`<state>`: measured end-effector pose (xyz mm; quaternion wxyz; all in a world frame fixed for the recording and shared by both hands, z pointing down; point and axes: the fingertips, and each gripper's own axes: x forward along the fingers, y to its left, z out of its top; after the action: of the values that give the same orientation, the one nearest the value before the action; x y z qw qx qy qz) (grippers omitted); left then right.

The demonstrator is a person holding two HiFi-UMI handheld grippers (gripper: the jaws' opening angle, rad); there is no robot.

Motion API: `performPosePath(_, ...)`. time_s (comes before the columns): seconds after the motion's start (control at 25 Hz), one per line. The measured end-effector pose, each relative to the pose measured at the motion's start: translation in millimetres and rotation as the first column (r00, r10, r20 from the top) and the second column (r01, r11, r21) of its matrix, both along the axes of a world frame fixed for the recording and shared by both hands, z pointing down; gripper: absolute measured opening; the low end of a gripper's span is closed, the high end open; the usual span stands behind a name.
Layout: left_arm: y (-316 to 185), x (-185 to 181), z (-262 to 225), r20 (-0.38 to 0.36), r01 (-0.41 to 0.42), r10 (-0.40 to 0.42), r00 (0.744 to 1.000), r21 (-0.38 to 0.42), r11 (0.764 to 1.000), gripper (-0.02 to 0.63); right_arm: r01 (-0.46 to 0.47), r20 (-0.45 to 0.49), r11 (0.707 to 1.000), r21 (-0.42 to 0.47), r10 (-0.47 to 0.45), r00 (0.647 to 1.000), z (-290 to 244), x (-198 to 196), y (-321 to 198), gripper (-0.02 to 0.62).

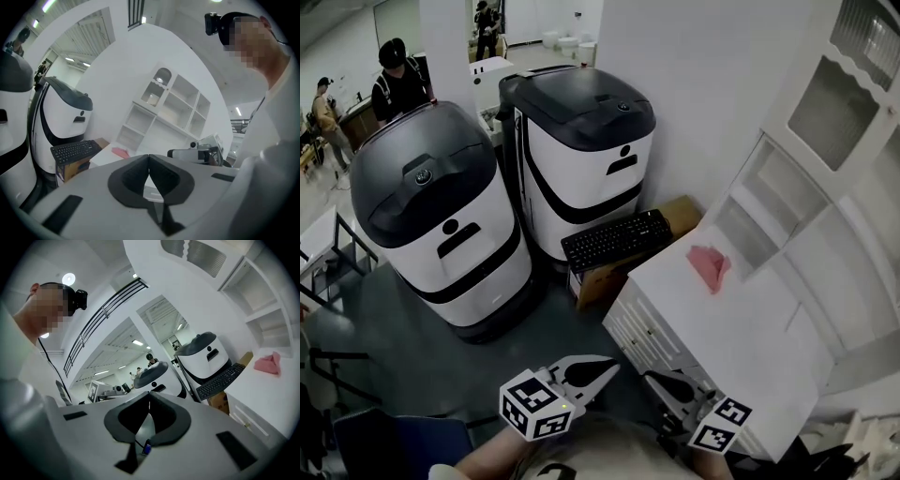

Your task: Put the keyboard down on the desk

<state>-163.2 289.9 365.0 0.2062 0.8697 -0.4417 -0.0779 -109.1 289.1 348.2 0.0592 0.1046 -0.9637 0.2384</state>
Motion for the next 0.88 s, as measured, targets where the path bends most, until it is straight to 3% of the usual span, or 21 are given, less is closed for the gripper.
performPosePath(0.44,-34,-53,13,-0.022,0.133,-0.134,0.991,-0.040,0.990,0.014,0.083,-0.035,0.996,-0.015,-0.083,0.996,0,-46,-52,0.025)
performPosePath(0.88,-123,-77,5,0.019,0.298,-0.298,0.954,-0.091,0.950,0.014,0.198,-0.005,0.978,-0.069,-0.199,0.980,-3,-64,-157,0.025)
